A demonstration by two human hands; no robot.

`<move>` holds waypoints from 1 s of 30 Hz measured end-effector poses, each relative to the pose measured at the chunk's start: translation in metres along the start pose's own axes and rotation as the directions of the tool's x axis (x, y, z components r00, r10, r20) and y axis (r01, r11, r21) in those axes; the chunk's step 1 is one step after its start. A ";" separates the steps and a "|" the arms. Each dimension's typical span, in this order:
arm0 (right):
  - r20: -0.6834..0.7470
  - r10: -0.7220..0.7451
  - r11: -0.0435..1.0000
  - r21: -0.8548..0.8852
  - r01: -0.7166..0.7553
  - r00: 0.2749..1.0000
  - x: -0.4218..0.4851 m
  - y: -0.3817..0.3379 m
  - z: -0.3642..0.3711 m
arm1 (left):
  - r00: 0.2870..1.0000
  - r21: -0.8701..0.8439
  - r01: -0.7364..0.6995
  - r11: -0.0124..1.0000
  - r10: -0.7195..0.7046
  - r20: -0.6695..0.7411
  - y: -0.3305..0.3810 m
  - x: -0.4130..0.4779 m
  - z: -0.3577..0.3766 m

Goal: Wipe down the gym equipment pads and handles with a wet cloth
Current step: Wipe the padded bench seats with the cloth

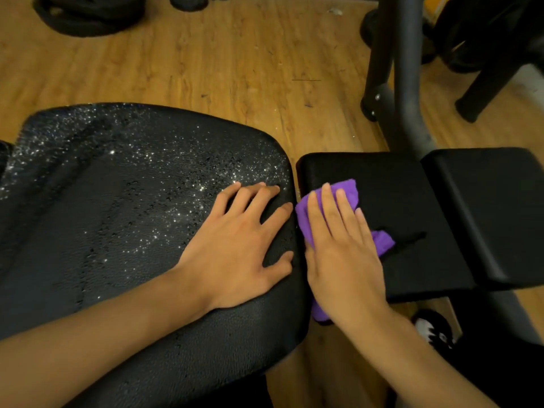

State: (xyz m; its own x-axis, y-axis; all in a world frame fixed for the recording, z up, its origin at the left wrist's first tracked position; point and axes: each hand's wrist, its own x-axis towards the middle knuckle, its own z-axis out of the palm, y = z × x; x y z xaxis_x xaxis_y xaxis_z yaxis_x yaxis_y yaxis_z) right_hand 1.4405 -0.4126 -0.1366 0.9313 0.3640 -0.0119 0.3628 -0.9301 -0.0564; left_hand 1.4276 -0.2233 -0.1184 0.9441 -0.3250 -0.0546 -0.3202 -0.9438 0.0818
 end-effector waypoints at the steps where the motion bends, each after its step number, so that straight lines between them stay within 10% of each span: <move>1: 0.014 0.002 1.000 0.014 -0.002 1.000 0.016 0.003 -0.002 | 1.000 0.001 0.000 1.000 0.000 -0.004 0.000 0.001 0.001; 16: -0.094 0.054 0.993 0.112 -0.044 0.994 0.141 0.019 -0.003 | 1.000 0.038 -0.008 0.999 0.008 -0.002 -0.003 0.002 0.002; 25: -0.051 0.178 0.984 0.030 -0.176 0.983 0.115 0.152 -0.008 | 1.000 0.089 0.011 0.996 -0.013 0.027 0.004 0.001 0.000; 30: 0.021 -0.011 0.998 0.058 0.010 1.000 0.127 0.091 -0.011 | 0.999 0.085 0.029 0.996 -0.033 0.040 0.006 0.002 -0.003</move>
State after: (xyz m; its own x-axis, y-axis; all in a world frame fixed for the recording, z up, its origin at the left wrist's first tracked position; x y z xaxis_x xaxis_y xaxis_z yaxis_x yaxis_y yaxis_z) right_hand 1.5920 -0.4520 -0.1323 0.9265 0.3750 -0.0323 0.3693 -0.9223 -0.1141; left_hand 1.4281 -0.2298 -0.1148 0.9501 -0.2962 -0.0974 -0.2981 -0.9545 -0.0046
